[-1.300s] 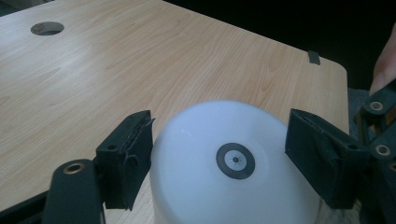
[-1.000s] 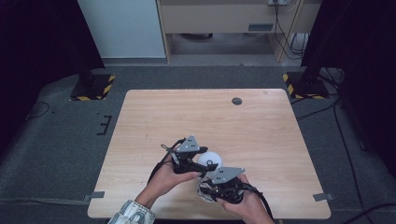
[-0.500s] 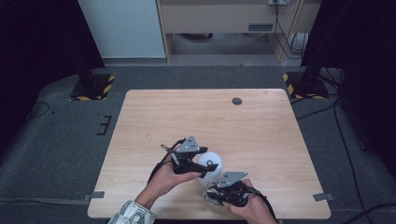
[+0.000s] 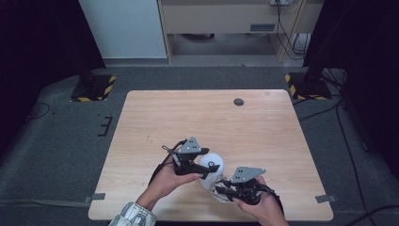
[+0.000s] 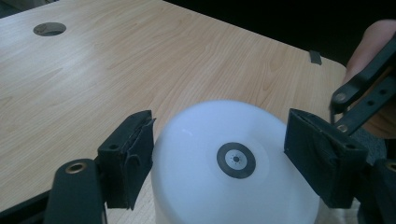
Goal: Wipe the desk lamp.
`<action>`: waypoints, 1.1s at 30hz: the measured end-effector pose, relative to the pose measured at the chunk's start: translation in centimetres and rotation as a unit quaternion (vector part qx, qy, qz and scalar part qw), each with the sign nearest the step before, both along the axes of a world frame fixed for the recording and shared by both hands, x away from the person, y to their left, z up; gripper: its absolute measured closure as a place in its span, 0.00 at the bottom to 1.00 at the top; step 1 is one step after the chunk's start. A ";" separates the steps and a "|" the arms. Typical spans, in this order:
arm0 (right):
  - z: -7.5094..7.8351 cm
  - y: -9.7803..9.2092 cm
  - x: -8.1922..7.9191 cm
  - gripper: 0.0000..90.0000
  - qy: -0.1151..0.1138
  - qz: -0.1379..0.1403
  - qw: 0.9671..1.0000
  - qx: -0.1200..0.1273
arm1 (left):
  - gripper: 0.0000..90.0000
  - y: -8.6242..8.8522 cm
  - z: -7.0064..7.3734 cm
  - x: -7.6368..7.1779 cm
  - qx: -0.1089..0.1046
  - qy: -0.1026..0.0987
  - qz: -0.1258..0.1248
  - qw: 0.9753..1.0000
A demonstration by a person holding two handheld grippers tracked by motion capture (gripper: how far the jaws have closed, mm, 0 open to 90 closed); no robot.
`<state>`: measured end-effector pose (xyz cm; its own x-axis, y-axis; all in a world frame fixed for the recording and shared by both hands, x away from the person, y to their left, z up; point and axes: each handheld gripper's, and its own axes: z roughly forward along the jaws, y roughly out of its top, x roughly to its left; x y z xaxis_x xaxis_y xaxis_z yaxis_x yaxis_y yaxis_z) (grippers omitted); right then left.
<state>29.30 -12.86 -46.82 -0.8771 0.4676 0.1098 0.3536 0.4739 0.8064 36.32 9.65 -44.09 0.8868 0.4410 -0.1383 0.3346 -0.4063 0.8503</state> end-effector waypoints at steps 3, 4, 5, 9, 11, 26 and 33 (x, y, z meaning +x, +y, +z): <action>1.0 0.3 -0.2 0.82 -0.011 0.005 1.000 0.008 | 0.26 0.0 0.0 0.0 0.000 0.000 0.000 1.000; 1.2 0.5 -0.3 0.82 -0.013 0.006 1.000 0.009 | 0.26 0.0 0.0 0.0 0.000 0.000 0.000 1.000; 1.3 0.7 -0.3 0.82 -0.014 0.009 1.000 0.011 | 0.26 0.0 0.0 0.0 0.000 0.000 0.000 1.000; 1.2 1.5 -0.2 0.83 -0.014 0.018 1.000 0.015 | 0.26 0.0 0.0 0.0 0.000 0.000 0.000 1.000; 0.8 1.9 -0.2 0.83 -0.013 0.022 1.000 0.010 | 0.26 0.0 0.0 0.0 0.000 -0.001 0.000 1.000; -3.7 3.1 0.4 0.83 0.017 0.043 0.997 -0.062 | 0.26 0.0 0.0 0.0 0.000 0.001 0.000 1.000; -3.8 1.0 0.5 0.82 0.021 0.024 0.997 -0.066 | 0.26 0.0 0.0 0.0 0.001 0.002 0.001 1.000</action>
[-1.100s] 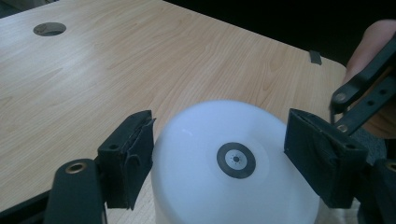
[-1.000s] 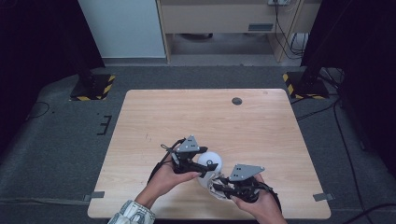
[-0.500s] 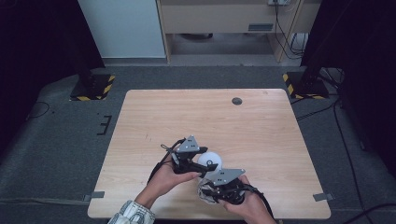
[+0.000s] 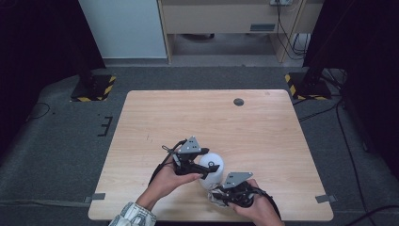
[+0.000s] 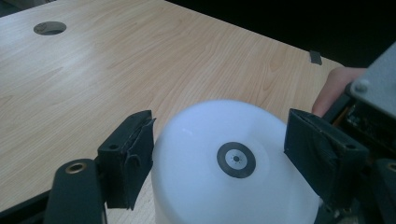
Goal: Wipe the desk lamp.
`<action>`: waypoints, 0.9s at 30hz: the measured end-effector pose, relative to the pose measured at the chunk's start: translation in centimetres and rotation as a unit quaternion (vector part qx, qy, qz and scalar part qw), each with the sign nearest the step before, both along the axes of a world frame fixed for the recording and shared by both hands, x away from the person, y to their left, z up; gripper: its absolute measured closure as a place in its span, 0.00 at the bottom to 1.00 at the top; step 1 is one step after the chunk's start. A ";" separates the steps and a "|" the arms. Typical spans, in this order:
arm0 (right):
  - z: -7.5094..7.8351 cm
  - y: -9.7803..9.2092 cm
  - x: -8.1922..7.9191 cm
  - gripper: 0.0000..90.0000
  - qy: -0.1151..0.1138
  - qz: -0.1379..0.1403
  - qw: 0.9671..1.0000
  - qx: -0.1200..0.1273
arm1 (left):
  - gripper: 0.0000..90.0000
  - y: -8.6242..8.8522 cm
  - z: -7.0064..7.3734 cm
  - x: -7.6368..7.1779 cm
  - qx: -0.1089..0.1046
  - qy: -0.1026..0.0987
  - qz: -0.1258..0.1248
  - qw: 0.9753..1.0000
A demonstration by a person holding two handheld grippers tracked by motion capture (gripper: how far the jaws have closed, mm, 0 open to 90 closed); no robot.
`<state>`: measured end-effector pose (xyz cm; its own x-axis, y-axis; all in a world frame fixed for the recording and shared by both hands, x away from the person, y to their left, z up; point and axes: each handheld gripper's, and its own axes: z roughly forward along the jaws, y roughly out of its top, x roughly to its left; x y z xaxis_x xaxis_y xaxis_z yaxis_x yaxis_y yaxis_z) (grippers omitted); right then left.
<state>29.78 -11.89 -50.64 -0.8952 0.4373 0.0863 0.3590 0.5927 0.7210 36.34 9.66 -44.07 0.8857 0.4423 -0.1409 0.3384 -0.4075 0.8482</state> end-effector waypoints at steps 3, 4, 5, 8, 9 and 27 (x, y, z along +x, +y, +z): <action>0.2 -1.0 0.2 0.82 0.000 -0.011 1.000 0.002 | 0.26 0.0 0.0 0.0 0.000 0.000 0.000 1.000; 0.2 -1.2 0.3 0.82 0.000 -0.015 1.000 0.004 | 0.26 0.0 0.0 0.0 0.001 -0.001 0.001 1.000; 0.3 -1.5 0.4 0.82 0.000 -0.018 1.000 0.007 | 0.26 0.0 0.0 0.0 0.001 -0.002 0.001 1.000; 0.5 -2.0 0.5 0.82 0.001 -0.022 1.000 0.010 | 0.25 0.0 0.1 0.0 0.007 -0.007 0.002 1.000; 0.6 -2.3 0.5 0.82 0.002 -0.024 1.000 0.011 | 0.23 0.0 0.1 -0.1 0.010 -0.009 0.002 1.000; 1.5 -6.3 2.2 0.82 -0.004 -0.086 0.996 0.025 | 0.07 5.6 1.0 -0.8 0.033 -0.040 0.073 0.996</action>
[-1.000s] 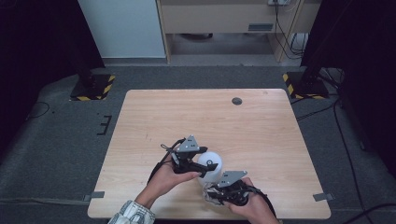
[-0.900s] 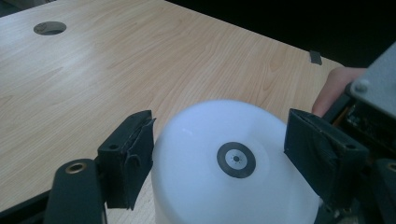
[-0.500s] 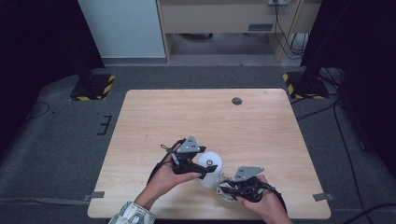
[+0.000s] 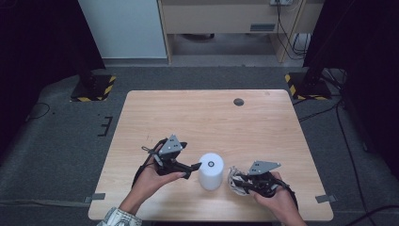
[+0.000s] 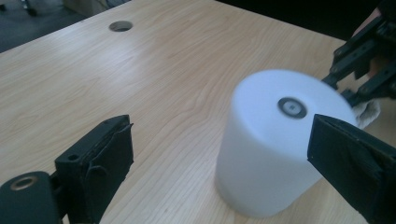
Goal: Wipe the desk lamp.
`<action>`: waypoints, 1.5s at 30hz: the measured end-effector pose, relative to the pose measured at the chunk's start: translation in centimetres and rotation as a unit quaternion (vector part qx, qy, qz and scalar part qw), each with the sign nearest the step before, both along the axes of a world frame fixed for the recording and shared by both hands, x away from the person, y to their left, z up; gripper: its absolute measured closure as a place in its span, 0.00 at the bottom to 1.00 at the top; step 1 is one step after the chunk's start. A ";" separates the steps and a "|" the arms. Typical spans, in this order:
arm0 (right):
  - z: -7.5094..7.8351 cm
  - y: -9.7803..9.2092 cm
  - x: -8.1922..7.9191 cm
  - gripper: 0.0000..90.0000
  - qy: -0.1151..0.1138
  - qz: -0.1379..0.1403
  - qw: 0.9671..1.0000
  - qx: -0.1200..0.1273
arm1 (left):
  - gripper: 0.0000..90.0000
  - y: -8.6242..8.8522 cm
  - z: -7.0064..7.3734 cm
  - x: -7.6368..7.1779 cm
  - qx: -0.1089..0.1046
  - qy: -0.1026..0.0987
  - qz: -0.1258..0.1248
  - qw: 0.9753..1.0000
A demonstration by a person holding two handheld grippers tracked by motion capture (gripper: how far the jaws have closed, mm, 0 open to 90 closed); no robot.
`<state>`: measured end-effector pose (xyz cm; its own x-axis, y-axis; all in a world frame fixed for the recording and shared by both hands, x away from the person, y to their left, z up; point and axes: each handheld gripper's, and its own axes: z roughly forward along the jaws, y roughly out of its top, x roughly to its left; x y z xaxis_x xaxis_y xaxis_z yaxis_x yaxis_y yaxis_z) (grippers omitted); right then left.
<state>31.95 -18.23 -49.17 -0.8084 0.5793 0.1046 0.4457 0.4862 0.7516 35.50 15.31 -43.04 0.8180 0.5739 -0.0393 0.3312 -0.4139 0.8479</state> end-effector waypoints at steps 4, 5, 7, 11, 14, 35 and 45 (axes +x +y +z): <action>0.2 -0.8 0.5 0.81 0.000 -0.019 1.000 0.005 | 0.04 1.6 -0.6 -0.3 0.005 -0.004 0.020 1.000; 0.2 -1.0 0.6 0.81 -0.001 -0.026 1.000 0.007 | 0.04 1.9 -0.8 -0.3 0.003 -0.001 0.027 1.000; 0.3 -1.3 0.8 0.81 0.000 -0.033 0.999 0.008 | 0.04 2.6 -1.6 -0.2 0.008 0.003 0.040 0.999; 0.6 -1.7 1.4 0.81 0.002 -0.045 0.999 0.009 | 0.04 3.5 -3.2 0.0 0.018 0.016 0.059 0.998; 0.8 -1.8 1.8 0.81 0.002 -0.050 0.999 0.008 | 0.04 4.0 -4.2 0.2 0.024 0.025 0.071 0.997; 1.0 -4.8 8.8 0.81 0.004 -0.164 0.986 0.001 | 0.05 5.3 -6.6 0.9 0.058 0.055 0.099 0.992; 0.4 -6.1 11.9 0.80 -0.001 -0.228 0.974 -0.017 | 0.05 5.3 -7.2 1.4 0.086 0.052 0.095 0.990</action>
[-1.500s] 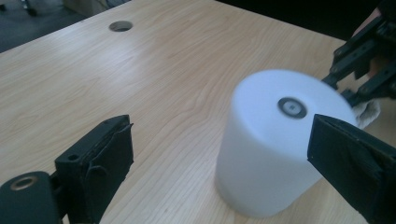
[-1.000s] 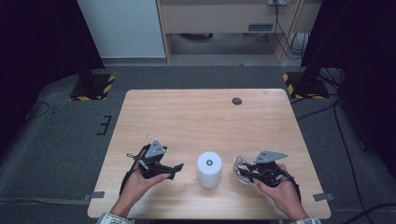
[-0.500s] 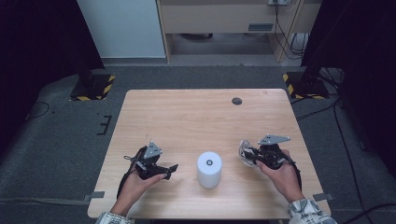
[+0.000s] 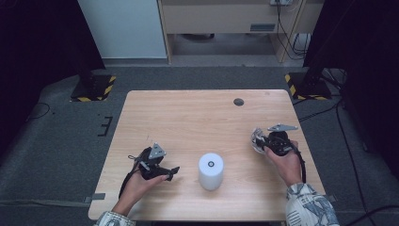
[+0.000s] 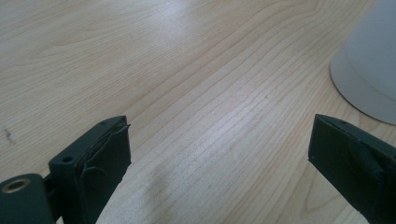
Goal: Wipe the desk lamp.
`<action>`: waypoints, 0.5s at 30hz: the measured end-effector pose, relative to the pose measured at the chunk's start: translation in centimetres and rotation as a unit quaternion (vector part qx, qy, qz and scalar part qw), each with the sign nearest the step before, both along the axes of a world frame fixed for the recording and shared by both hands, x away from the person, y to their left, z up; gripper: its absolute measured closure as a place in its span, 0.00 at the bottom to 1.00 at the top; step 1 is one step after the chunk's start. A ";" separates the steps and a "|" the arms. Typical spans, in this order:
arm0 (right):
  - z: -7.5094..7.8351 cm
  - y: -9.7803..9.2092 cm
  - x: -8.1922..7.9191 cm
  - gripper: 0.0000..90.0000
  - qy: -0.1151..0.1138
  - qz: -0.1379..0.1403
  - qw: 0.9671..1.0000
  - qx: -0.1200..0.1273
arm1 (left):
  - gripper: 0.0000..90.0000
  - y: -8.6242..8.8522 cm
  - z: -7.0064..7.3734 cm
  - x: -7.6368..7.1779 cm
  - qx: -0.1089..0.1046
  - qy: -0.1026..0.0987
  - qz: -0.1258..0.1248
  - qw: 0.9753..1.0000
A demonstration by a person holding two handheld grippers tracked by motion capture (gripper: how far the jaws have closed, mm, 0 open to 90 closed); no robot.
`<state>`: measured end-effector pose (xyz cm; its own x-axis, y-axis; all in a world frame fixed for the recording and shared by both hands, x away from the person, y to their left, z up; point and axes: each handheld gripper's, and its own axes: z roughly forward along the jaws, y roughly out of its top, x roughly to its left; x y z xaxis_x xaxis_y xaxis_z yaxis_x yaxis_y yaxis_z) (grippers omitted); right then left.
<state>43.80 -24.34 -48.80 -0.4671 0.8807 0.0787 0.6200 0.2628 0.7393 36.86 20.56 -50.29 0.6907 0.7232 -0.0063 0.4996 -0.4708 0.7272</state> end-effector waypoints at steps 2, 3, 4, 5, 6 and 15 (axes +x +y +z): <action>-0.3 0.1 0.5 0.80 0.006 -0.006 1.000 -0.011 | 0.05 0.0 0.0 -0.2 0.000 -0.001 -0.002 1.000; -0.4 0.2 0.6 0.80 0.010 -0.007 1.000 -0.011 | 0.05 0.0 0.1 -0.3 -0.005 -0.001 -0.003 1.000; -0.6 0.2 0.8 0.80 0.012 -0.006 1.000 -0.016 | 0.06 0.1 0.2 -0.4 -0.015 -0.002 -0.005 1.000; -0.9 0.4 0.9 0.80 0.018 -0.007 1.000 -0.019 | 0.06 0.1 0.3 -0.5 -0.020 -0.002 -0.004 1.000; -1.0 0.6 1.0 0.79 0.022 -0.008 1.000 -0.019 | 0.06 0.2 0.3 -0.5 -0.022 -0.003 -0.002 1.000; -2.1 1.9 1.6 0.67 0.037 -0.006 0.999 -0.034 | 0.06 0.6 -0.3 -0.5 -0.002 0.004 0.006 1.000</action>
<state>45.40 -22.49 -50.86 -0.4519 0.8905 0.0531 0.6756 0.3027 0.6723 36.31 21.16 -50.57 0.6815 0.7316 -0.0152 0.5110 -0.4609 0.7256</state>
